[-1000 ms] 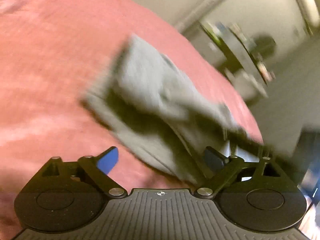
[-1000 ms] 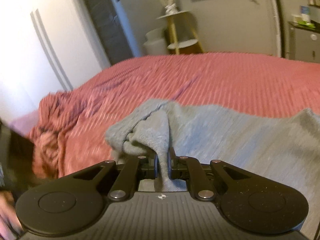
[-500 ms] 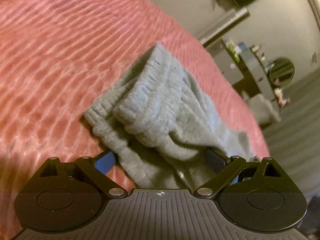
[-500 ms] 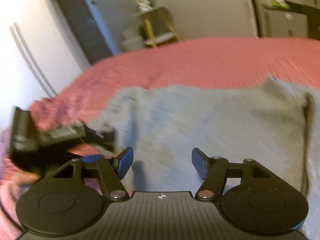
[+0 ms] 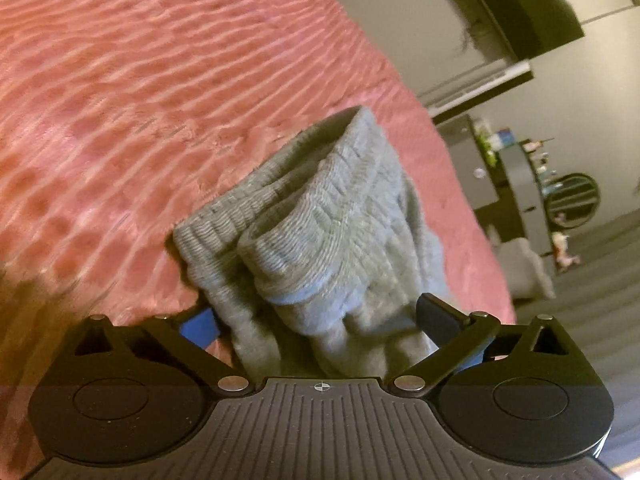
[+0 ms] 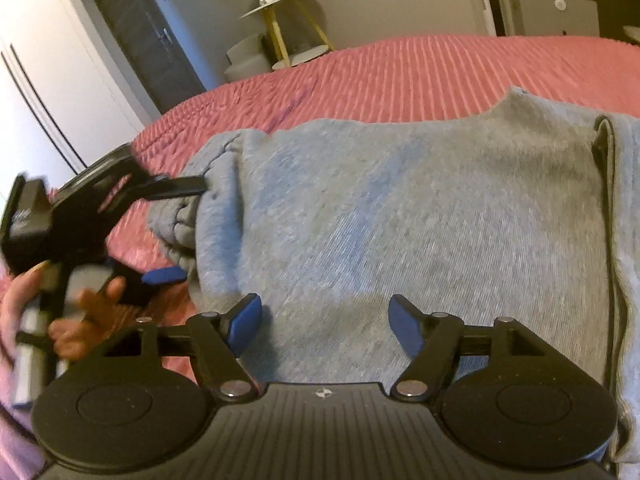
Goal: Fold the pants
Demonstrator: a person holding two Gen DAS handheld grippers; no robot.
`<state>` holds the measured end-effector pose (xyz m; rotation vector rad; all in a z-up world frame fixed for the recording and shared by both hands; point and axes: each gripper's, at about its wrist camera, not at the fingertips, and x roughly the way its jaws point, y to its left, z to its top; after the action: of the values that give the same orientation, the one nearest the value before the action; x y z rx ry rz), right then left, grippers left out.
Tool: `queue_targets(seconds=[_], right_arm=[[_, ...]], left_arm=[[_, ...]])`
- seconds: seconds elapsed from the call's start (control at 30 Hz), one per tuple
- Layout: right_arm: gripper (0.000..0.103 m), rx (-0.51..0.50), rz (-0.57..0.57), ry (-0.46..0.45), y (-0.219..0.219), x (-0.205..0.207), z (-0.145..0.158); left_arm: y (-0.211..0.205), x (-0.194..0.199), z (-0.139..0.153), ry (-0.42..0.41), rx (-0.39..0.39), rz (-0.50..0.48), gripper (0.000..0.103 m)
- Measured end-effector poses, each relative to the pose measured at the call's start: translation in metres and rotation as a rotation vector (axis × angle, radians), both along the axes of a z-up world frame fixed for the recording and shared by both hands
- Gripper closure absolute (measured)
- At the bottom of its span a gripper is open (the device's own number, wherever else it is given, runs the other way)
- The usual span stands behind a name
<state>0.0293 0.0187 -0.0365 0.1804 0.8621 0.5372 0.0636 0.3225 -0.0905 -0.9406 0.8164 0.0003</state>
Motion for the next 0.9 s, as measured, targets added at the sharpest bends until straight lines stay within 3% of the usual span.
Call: queue_targets(seconds=[0.03, 0.07, 0.1, 0.17, 0.23, 0.33, 0.43, 0.57, 0.7, 0.77, 0.9], right_arm=[[0.031, -0.006, 0.004, 0.0, -0.004, -0.001, 0.002], [0.031, -0.008, 0.004, 0.002, -0.005, -0.002, 0.003], [0.031, -0.007, -0.004, 0.005, -0.009, -0.003, 0.006], [0.031, -0.003, -0.038, -0.002, -0.021, -0.01, 0.015], [0.031, 0.002, -0.077, -0.034, -0.037, -0.016, 0.025], [0.03, -0.008, -0.154, -0.077, -0.068, -0.023, 0.041], [0.03, 0.017, -0.251, -0.113, -0.104, -0.028, 0.06], [0.03, 0.071, -0.394, -0.171, -0.158, -0.042, 0.087], [0.026, 0.112, -0.529, -0.267, -0.216, -0.069, 0.114], [0.025, 0.13, -0.599, -0.303, -0.245, -0.082, 0.123], [0.024, 0.154, -0.728, -0.356, -0.303, -0.116, 0.126]], left_arm=[[-0.003, 0.003, 0.002, 0.003, 0.011, 0.009, 0.004], [-0.004, 0.004, 0.003, 0.009, 0.031, 0.016, 0.033], [-0.003, 0.003, 0.006, 0.021, 0.062, 0.008, 0.05], [0.009, -0.007, 0.007, -0.01, 0.016, 0.016, 0.058], [0.013, -0.016, 0.015, -0.036, 0.026, 0.031, 0.062], [-0.006, -0.023, 0.05, -0.125, 0.167, -0.01, 0.064], [-0.027, -0.027, 0.086, -0.197, 0.238, -0.024, 0.064], [-0.084, -0.037, 0.146, -0.339, 0.4, -0.111, 0.064], [-0.187, -0.037, 0.198, -0.486, 0.501, -0.286, 0.064], [-0.252, -0.034, 0.207, -0.546, 0.53, -0.395, 0.064], [-0.384, -0.025, 0.183, -0.553, 0.53, -0.601, 0.064]])
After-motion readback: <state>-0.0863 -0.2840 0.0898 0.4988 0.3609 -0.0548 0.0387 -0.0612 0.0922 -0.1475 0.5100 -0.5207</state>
